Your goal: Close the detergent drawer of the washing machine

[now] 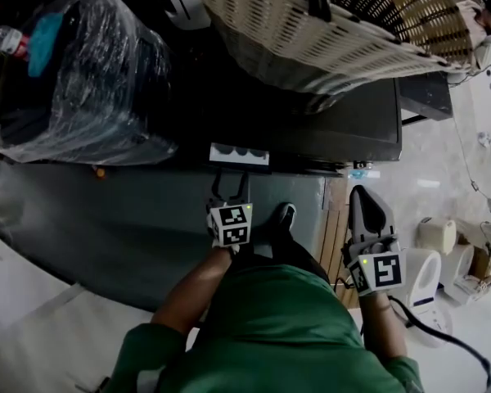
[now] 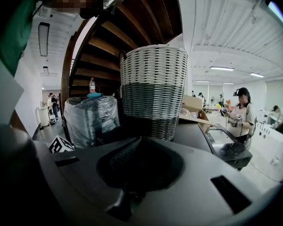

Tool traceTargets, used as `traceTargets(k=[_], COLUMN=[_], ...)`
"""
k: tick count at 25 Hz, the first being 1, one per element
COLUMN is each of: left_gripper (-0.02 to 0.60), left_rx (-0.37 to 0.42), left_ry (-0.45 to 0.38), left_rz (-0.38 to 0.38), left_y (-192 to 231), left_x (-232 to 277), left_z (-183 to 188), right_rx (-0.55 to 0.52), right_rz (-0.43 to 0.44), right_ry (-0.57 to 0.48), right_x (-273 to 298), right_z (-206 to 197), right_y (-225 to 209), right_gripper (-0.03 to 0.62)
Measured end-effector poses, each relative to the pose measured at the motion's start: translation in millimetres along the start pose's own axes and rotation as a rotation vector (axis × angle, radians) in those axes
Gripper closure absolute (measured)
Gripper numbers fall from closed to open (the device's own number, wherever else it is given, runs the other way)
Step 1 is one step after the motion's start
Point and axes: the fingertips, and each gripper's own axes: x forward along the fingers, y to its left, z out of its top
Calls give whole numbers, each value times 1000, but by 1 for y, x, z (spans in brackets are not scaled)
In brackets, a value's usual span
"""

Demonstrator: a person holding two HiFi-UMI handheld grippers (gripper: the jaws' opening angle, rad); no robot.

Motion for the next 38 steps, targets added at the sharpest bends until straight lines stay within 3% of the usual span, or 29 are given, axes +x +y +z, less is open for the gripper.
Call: traceTargets(k=[16,38], left_gripper=[319,313], left_rx=[6,5], left_ry=[-7,-11], left_rz=[-17,-22], left_y=[8,9], left_x=[39,43], left_z=[28,34], right_rx=[26,28], right_rz=[0,29], right_ry=[30,25], right_x=[36,75], right_z=[5,18], right_y=[-5,-6], right_gripper=[571,571])
